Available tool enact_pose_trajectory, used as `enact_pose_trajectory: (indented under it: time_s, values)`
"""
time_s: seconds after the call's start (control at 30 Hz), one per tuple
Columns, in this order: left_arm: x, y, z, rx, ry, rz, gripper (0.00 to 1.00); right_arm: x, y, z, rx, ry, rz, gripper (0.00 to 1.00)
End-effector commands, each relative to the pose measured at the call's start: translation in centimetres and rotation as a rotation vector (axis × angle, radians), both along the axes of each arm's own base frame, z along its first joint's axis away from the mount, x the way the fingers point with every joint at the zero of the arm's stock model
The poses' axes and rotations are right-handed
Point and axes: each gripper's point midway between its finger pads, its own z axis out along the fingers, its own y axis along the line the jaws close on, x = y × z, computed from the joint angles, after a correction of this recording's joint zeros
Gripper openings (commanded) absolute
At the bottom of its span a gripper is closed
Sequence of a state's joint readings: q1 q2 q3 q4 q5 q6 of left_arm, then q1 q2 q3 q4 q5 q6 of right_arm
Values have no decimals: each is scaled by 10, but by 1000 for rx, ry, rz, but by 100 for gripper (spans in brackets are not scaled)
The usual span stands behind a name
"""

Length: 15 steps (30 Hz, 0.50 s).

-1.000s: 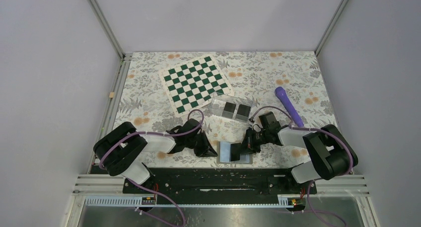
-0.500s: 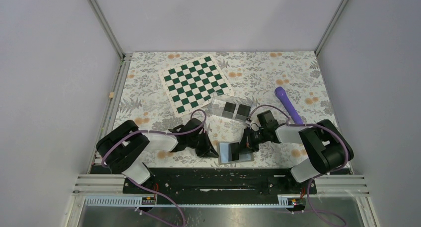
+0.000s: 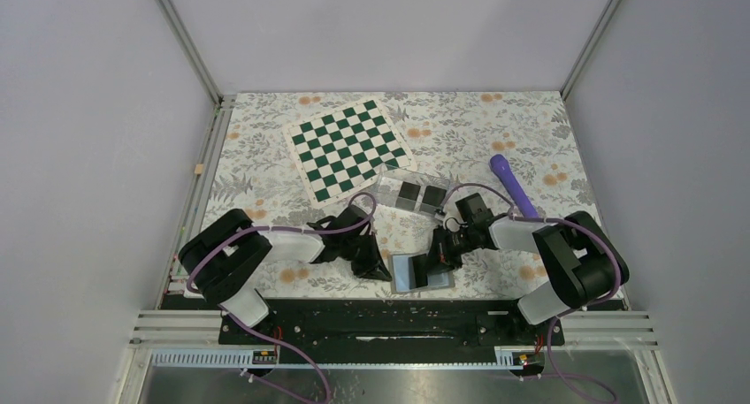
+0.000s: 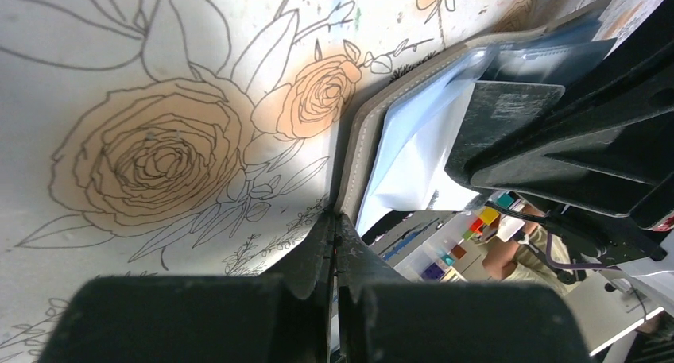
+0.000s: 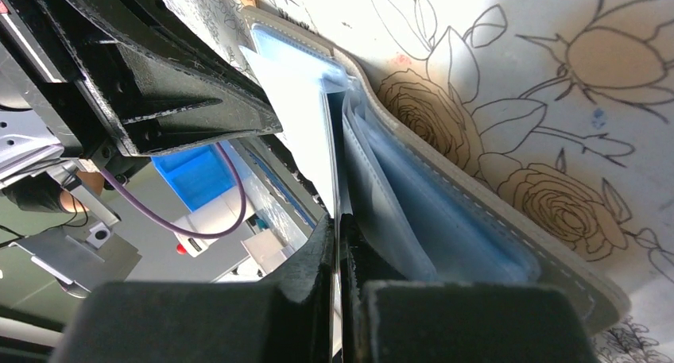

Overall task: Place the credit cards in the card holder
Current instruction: Insert the credit card into the card holder.

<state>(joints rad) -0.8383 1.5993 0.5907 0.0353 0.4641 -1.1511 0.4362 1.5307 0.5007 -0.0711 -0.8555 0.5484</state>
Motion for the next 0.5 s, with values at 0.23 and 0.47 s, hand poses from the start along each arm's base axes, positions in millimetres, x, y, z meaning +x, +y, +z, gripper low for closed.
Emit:
enact_pose_trajectory:
  time_s: [0.23,0.47]
  values:
    - [8,-1,-12,59,-51,-32,0,-26,8,9,79,69,119,0]
    - [9,3,-13,107,-60,-54,0,-27,9,17,96,41,147,0]
